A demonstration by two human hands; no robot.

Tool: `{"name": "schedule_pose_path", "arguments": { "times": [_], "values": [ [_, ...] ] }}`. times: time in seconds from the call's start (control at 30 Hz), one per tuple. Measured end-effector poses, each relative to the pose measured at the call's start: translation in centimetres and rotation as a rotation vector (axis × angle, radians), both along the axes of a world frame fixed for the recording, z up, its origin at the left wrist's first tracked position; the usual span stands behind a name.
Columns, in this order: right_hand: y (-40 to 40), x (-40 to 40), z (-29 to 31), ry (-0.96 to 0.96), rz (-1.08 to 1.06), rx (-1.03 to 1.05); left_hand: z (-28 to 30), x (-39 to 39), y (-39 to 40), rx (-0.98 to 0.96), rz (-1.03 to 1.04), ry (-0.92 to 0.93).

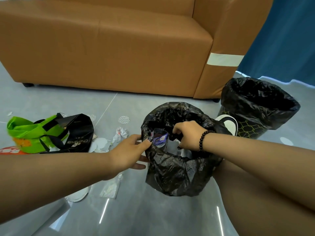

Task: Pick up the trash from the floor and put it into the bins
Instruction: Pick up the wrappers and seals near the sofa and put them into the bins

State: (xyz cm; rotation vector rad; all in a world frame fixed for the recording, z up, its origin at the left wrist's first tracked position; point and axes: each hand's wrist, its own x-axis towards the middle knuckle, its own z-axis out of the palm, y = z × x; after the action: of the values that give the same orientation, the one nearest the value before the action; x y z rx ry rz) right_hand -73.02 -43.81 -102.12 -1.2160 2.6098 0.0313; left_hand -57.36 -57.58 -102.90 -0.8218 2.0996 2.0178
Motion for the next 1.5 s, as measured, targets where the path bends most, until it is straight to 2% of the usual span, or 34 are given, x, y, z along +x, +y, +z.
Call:
{"name": "schedule_pose_path", "arguments": {
  "times": [0.27, 0.47, 0.63, 0.8, 1.03, 1.17, 1.5],
  "values": [
    [-0.3, 3.9, 5.6, 0.014, -0.009, -0.452, 1.4, 3.6, -3.4, -0.09, 0.101, -0.041],
    [-3.7, 9.7, 7.1, 0.015, 0.193, -0.543, 0.9, 8.6, -7.7, -0.141, 0.178, -0.068],
    [-6.9, 14.2, 5.3, 0.022, 0.426, -0.423, -1.1, 14.2, -10.8, -0.207, 0.229, -0.185],
    [-10.1, 16.7, 2.5, 0.003, 0.546, -0.227, -3.9, 19.4, -13.9, -0.269, 0.156, -0.326],
    [-14.4, 18.9, -1.1, -0.038, 0.584, -0.016, -8.0, 23.1, -17.8, -0.655, -0.144, -0.524],
    [-16.7, 19.5, -3.0, -0.059, 0.605, 0.07, -10.5, 23.2, -19.0, -0.801, -0.256, -0.655],
    [-18.2, 20.7, -5.0, -0.068, 0.643, 0.243, -13.2, 21.3, -19.6, -0.819, -0.359, -0.601]
  ]
}}
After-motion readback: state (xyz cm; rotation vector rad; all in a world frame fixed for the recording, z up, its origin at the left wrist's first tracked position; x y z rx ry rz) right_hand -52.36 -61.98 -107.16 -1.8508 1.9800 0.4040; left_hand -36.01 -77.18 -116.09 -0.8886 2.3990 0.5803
